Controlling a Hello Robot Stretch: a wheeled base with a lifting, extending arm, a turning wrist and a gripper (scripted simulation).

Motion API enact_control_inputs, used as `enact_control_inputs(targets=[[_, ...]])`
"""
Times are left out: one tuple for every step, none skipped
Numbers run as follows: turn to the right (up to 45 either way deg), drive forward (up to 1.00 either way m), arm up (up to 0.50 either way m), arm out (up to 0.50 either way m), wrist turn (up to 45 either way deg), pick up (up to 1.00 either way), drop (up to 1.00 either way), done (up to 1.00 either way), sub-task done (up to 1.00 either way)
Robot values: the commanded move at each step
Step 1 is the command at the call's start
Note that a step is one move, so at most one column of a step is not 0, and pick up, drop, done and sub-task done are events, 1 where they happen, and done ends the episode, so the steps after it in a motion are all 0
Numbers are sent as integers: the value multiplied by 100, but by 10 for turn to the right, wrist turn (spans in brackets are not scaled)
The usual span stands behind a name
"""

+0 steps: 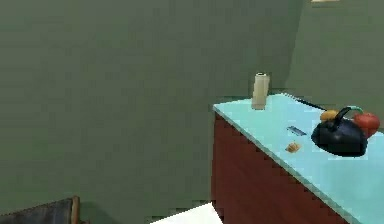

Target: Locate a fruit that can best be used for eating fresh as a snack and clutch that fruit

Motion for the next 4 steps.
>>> enact_control_inputs(targets=[[30,0,0,0,0,0,0,0,0],[0,65,0,0,0,0,0,0,0],[-180,0,0,0,0,0,0,0,0],[0,0,50,0,0,0,0,0,0]])
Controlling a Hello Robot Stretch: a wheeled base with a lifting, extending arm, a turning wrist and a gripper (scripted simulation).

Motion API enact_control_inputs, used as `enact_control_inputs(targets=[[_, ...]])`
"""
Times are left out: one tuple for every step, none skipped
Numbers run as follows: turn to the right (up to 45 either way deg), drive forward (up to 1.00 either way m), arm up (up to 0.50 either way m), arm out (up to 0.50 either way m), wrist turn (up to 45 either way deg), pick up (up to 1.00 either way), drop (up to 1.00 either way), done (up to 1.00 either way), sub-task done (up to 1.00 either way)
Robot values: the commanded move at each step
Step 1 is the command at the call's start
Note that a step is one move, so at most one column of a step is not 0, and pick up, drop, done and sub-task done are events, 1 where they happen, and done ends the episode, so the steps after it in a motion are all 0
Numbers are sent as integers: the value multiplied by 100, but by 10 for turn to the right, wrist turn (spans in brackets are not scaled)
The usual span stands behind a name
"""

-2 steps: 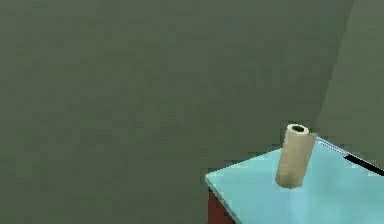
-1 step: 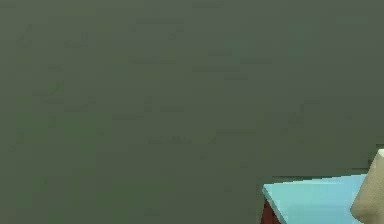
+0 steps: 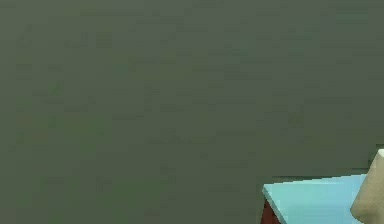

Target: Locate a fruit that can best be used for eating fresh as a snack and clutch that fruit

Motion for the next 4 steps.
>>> enact_control_inputs(targets=[[0,0,38,0,0,0,0,0,0],[0,0,0,40,0,0,0,0,0],[0,0,0,0,450,0,0,0,0],[0,0,0,0,450,0,0,0,0]])
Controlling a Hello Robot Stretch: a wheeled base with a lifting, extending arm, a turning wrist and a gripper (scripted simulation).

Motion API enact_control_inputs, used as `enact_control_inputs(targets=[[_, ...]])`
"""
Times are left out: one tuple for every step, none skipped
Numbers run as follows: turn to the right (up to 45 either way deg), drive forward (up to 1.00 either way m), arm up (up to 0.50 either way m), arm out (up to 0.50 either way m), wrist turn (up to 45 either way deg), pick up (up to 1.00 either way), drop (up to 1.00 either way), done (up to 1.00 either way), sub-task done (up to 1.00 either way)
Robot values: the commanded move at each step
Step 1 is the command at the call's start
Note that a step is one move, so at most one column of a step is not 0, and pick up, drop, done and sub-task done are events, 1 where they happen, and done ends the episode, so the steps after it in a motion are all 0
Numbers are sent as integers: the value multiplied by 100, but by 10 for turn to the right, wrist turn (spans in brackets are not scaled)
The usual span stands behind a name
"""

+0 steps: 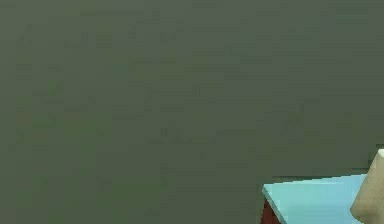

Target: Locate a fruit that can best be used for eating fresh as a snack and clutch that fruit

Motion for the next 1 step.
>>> enact_control_inputs(targets=[[0,0,0,0,450,0,0,0,0]])
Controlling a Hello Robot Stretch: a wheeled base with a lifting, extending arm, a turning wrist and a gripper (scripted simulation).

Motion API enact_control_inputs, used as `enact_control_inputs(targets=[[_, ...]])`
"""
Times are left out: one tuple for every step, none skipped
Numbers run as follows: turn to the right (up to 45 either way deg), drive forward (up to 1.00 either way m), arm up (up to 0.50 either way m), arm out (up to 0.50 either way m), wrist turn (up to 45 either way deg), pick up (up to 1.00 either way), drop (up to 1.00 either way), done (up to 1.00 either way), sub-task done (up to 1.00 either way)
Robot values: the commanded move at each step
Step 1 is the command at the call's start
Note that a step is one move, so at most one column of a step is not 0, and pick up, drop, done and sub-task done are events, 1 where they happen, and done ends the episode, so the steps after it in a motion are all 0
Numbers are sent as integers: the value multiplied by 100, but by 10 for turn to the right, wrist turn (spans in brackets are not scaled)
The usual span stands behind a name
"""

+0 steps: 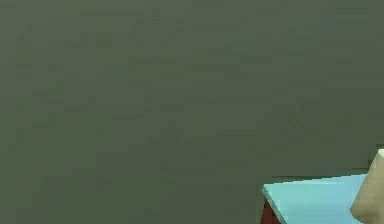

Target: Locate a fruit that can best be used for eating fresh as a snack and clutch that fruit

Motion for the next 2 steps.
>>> enact_control_inputs(targets=[[0,0,0,0,270,0,0,0,0],[0,0,-8,0,0,0,0,0,0]])
